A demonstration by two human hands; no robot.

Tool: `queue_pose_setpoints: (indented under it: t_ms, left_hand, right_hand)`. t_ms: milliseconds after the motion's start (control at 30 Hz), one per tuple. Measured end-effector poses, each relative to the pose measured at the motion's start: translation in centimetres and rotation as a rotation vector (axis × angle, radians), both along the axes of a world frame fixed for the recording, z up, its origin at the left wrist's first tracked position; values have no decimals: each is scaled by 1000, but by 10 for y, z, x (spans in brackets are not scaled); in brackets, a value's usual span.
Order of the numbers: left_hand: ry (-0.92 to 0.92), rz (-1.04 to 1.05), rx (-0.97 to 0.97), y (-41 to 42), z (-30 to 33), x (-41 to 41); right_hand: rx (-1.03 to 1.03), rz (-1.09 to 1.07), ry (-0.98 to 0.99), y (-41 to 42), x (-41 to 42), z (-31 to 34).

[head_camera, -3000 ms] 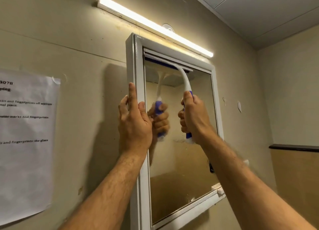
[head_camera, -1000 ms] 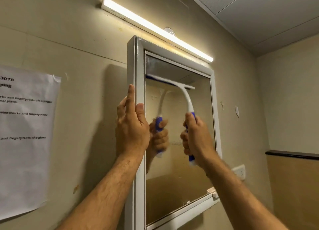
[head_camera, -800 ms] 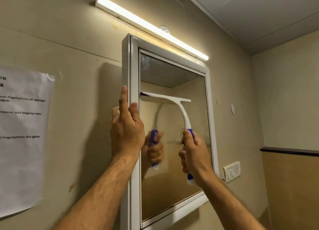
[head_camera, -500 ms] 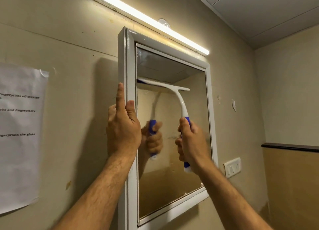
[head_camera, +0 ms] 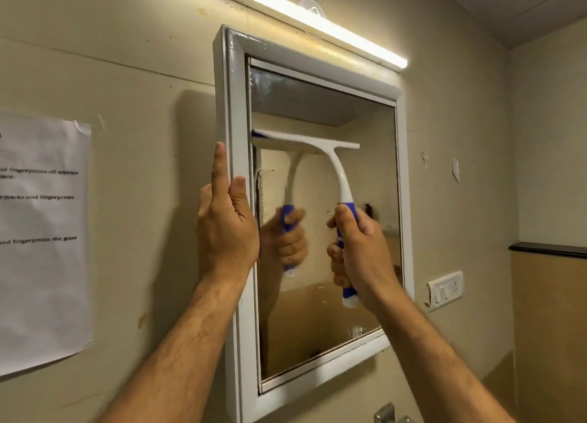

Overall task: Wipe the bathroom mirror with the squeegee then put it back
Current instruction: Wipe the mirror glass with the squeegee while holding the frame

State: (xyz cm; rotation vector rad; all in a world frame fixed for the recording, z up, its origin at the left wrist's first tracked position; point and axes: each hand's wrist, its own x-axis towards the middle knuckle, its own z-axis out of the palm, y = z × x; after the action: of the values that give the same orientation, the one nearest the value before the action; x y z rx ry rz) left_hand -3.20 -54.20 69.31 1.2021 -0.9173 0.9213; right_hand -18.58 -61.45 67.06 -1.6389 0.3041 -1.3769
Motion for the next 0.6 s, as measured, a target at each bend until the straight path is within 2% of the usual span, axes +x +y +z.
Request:
queue_pose_setpoints:
  t_ms: [167, 433, 600]
  left_hand:
    - [1, 0, -18, -2, 0, 2]
    - [-9, 5, -17, -2, 0, 3]
    - [-9, 12, -10, -3, -1, 4]
  right_hand:
    - [-20, -65, 28, 1, 2, -48]
    - [-41, -49, 4, 0, -1, -2]
    - [-30, -56, 27, 4, -2, -54]
